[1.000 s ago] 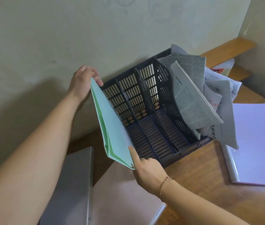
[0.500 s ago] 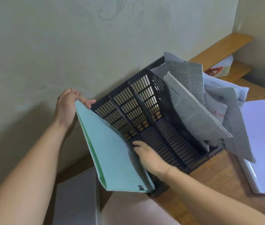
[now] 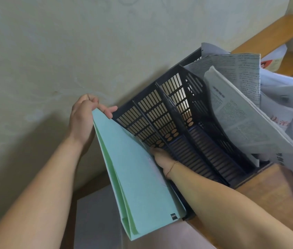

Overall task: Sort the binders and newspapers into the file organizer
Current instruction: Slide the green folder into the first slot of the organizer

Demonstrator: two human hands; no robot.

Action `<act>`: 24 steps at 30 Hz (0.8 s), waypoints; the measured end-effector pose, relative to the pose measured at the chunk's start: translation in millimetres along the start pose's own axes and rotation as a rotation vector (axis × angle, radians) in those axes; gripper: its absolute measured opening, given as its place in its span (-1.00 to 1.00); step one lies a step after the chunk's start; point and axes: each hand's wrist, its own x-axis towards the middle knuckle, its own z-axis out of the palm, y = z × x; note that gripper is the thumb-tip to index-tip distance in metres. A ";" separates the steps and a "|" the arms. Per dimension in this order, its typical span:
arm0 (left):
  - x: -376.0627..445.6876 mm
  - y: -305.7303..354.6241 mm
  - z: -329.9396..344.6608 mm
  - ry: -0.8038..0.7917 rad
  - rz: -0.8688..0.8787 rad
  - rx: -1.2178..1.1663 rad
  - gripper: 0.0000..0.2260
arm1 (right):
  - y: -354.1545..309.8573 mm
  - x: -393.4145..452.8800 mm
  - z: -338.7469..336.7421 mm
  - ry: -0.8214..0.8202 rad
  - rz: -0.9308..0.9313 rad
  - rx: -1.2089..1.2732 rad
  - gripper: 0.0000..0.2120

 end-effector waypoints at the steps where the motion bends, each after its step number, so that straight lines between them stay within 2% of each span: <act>1: 0.3 -0.1 0.0 -0.003 0.001 0.000 -0.77 | 2.0 2.4 -1.6 -0.013 -0.013 0.036 -0.60; 5: 0.1 -0.8 -2.0 -0.017 0.010 -0.008 -0.78 | 8.0 12.2 -3.2 -0.042 -0.034 0.113 -0.62; 10: 0.2 -2.3 -3.1 -0.065 0.005 -0.009 -0.93 | 7.2 4.1 -6.1 -0.040 -0.043 0.190 -0.78; 13: -3.7 -9.4 1.2 -0.078 0.002 0.008 -0.96 | 13.8 5.6 -11.8 0.003 -0.044 0.183 -0.75; 19: -8.7 -18.6 0.9 -0.024 0.089 0.079 -0.92 | 16.2 -2.4 -4.9 0.115 -0.036 -0.047 -0.60; 22: -23.9 -6.1 6.9 -0.003 0.228 0.010 -0.80 | 13.8 -27.7 -6.2 0.009 -0.084 -0.070 -0.58; 24: -30.9 7.8 3.6 0.017 0.256 -0.229 -0.77 | 8.9 -54.0 -11.5 -0.092 -0.134 0.024 -0.60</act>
